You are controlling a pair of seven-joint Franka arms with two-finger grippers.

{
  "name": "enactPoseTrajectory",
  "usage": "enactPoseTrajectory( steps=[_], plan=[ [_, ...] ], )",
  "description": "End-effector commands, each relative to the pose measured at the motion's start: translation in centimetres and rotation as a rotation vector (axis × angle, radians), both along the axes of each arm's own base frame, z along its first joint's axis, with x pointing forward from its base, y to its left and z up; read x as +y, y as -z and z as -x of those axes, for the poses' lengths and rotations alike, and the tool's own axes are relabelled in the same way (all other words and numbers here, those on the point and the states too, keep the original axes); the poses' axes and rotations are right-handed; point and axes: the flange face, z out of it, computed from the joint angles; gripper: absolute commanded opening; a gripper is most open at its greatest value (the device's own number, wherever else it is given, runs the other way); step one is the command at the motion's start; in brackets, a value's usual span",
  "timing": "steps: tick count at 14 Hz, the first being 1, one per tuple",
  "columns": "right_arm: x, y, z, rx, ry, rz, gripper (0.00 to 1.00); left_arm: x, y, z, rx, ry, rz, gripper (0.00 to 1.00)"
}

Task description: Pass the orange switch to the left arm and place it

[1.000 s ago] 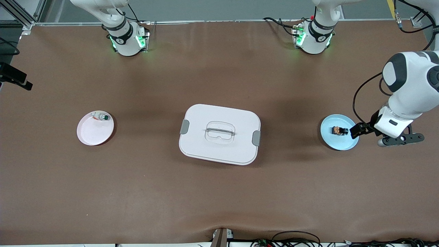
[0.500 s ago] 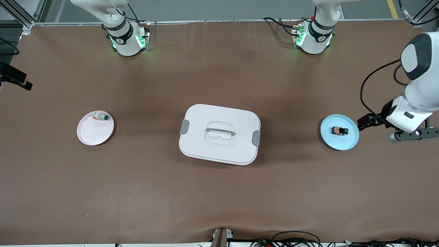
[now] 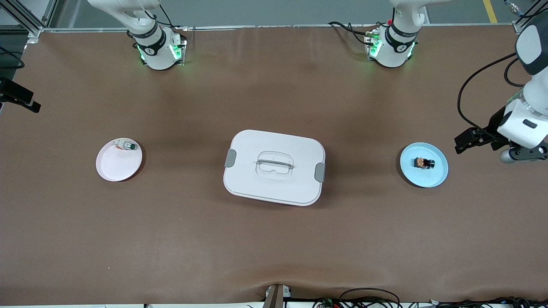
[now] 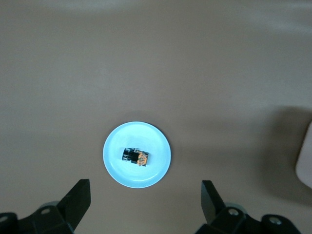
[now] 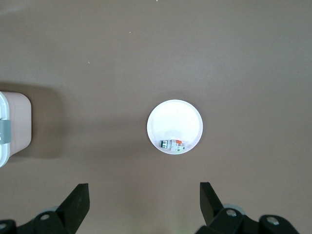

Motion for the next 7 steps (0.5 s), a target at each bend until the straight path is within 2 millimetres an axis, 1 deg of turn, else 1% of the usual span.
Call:
enactPoseTrajectory(
  steps=[1,2,4,6,7],
  plan=[
    [0.2,-0.6,0.5,-0.011,0.008,-0.003,1.0,-0.4,-2.5,1.4,-0.025,0.01,0.016,1.0],
    [0.1,-0.6,0.5,-0.01,0.01,0.0,1.0,-0.7,-3.1,1.6,-0.035,0.015,0.015,1.0],
    [-0.4,-0.5,0.6,-0.008,0.021,-0.001,1.0,-1.8,-3.7,2.0,-0.04,0.029,0.014,1.0],
    [-0.4,-0.6,0.6,-0.012,0.02,0.001,1.0,-2.2,-4.2,2.7,-0.021,0.036,0.013,1.0],
    [-0.5,-0.6,0.6,-0.014,0.021,0.001,1.0,-1.9,-4.7,3.3,-0.014,0.034,0.011,1.0]
  ],
)
